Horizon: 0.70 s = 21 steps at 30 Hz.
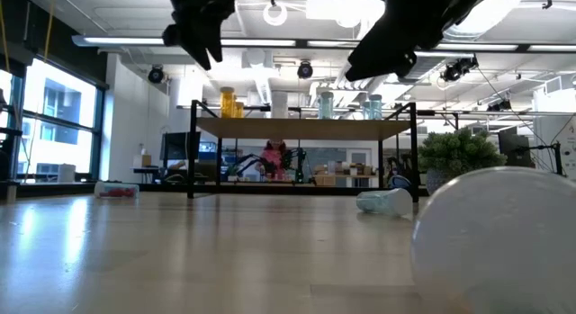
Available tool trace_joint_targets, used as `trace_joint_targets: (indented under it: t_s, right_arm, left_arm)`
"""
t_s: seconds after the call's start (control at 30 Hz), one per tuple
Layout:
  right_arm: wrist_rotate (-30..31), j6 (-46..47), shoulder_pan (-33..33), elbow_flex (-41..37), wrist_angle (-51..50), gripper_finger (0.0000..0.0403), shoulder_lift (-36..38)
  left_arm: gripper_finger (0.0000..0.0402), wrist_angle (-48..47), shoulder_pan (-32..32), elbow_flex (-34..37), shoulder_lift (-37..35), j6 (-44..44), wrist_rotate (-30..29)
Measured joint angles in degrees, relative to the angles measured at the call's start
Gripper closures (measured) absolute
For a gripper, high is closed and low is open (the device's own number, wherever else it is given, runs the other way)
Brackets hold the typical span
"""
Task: Pick and place medicine bottles onto shelf by color
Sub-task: Put the blue pill bottle on the shelf and aligned with the other blue pill bottles
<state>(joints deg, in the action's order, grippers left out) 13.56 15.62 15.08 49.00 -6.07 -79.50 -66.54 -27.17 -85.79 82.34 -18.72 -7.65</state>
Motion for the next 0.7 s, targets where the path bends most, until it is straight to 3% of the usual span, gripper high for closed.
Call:
trace_joint_targets:
  t_s: [0.17,0.33,0.7]
  right_arm:
    - [-0.01,1.42,0.00,0.00,-1.88,0.0224,0.00]
    - [0.00,2.41,0.00,0.01,-3.11,0.0224,0.00]
    - [0.00,2.40,-0.01,0.00,-3.63,0.0224,0.00]
  left_arm:
    - [0.0204,0.10,5.99,3.19,-3.61,-1.49,-1.20]
    - [0.0204,0.25,12.63,9.04,-7.28,-6.56,-7.05]
    - [0.0204,0.36,20.64,24.69,-11.99,-14.40,-7.51]
